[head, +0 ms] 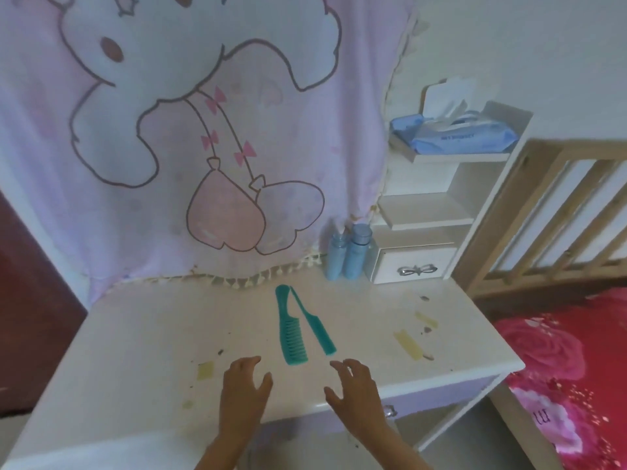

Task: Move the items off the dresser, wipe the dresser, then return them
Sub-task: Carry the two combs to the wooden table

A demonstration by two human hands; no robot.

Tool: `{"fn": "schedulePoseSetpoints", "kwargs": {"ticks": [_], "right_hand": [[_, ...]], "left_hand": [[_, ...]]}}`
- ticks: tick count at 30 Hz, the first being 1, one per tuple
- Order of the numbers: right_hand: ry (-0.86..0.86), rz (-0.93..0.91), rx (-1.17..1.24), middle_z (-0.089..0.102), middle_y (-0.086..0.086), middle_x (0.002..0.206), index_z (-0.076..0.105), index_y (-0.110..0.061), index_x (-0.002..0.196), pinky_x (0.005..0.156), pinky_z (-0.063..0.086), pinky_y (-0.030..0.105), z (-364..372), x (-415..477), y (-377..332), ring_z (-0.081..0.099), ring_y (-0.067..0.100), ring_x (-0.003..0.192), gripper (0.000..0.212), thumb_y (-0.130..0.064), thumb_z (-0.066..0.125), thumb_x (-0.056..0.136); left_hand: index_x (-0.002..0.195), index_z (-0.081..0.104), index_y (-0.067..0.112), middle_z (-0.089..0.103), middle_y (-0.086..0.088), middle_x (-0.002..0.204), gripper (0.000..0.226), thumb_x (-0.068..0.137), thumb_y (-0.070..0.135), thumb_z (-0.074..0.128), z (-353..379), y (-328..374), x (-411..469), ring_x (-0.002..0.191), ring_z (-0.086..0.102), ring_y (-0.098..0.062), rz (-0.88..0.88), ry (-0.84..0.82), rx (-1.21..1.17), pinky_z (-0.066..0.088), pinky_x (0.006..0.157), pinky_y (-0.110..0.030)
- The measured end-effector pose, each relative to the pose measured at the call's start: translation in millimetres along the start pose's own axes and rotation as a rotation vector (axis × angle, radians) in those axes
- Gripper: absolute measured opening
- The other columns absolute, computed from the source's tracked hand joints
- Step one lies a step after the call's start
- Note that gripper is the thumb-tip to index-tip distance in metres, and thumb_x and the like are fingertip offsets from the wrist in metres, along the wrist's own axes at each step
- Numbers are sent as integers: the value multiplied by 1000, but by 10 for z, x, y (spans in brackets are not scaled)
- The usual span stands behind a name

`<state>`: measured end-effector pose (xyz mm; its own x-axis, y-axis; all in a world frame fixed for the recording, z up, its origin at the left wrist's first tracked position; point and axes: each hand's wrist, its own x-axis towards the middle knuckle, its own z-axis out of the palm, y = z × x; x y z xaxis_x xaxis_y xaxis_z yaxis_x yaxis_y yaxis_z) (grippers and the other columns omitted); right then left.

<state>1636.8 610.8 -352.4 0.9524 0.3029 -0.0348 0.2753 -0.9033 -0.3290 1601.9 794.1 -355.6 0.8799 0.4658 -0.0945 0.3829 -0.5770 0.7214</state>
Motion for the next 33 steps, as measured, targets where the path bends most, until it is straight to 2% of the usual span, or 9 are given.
{"fn": "schedulePoseSetpoints", "kwargs": {"ticks": [2, 4, 12, 16, 20, 24, 27, 30, 33], "right_hand": [[-64, 64, 67, 57, 1, 117, 45, -22, 125, 83, 48, 22, -70, 258, -53, 56, 16, 105, 55, -43, 65, 78], [-90, 59, 57, 45, 1, 131, 36, -21, 136, 96, 38, 25, -70, 531, -50, 41, 18, 119, 48, -35, 47, 92], [-254, 162, 19, 44, 6, 129, 35, -17, 136, 94, 40, 29, 8, 1374, 19, 39, 21, 120, 48, -31, 48, 92], [-389, 98, -75, 42, 9, 128, 41, -12, 126, 92, 41, 33, 69, 1584, 38, 39, 25, 120, 41, -30, 49, 90], [-402, 33, -117, 42, 11, 126, 45, -10, 121, 90, 43, 33, 88, 1798, 113, 41, 26, 117, 32, -13, 41, 90], [-435, -13, -97, 42, 13, 126, 42, -10, 124, 91, 41, 33, 79, 1975, 233, 40, 28, 119, 35, -10, 42, 89], [-482, -40, -83, 42, 12, 126, 35, -12, 128, 92, 41, 31, 78, 2064, 348, 40, 27, 119, 43, -14, 48, 87], [-515, -63, -64, 43, 11, 127, 35, -12, 126, 92, 41, 30, 64, 2111, 437, 41, 26, 120, 46, -19, 54, 84], [-524, -88, -47, 42, 11, 126, 40, -9, 122, 92, 40, 29, 23, 2169, 495, 42, 26, 120, 44, -23, 57, 84]], "left_hand": [[125, 53, 8, 50, -10, 130, 38, 88, 16, 58, 74, 88, 272, 122, 44, -24, -12, -29, 5, 32, 103, -30], [128, 50, 10, 48, -8, 132, 40, 89, 19, 55, 164, 167, 505, 122, 45, -22, -15, -75, 21, 34, 102, -28], [125, 43, 17, 43, -2, 126, 36, 91, 28, 47, 540, 497, 1124, 118, 41, -16, -15, -198, 266, 41, 93, -24], [125, 39, 17, 42, -1, 123, 42, 89, 38, 47, 680, 578, 1218, 116, 40, -17, -54, -191, 414, 40, 92, -22], [127, 36, 16, 42, -3, 123, 50, 87, 43, 51, 780, 633, 1281, 116, 40, -20, -132, -188, 498, 41, 89, -24], [127, 35, 16, 41, -5, 121, 47, 86, 32, 52, 900, 770, 1319, 114, 40, -21, -315, -134, 431, 43, 87, -25], [139, 21, 16, 39, -9, 122, 67, 84, 29, 56, 991, 886, 1367, 116, 39, -24, -457, -87, 369, 44, 86, -28], [145, 2, 18, 36, -13, 127, 89, 80, 32, 61, 1064, 975, 1408, 120, 36, -28, -572, -70, 311, 43, 92, -34], [145, 2, 18, 36, -15, 128, 92, 78, 32, 63, 1088, 1067, 1412, 120, 35, -30, -613, -38, 267, 41, 94, -37]]}}
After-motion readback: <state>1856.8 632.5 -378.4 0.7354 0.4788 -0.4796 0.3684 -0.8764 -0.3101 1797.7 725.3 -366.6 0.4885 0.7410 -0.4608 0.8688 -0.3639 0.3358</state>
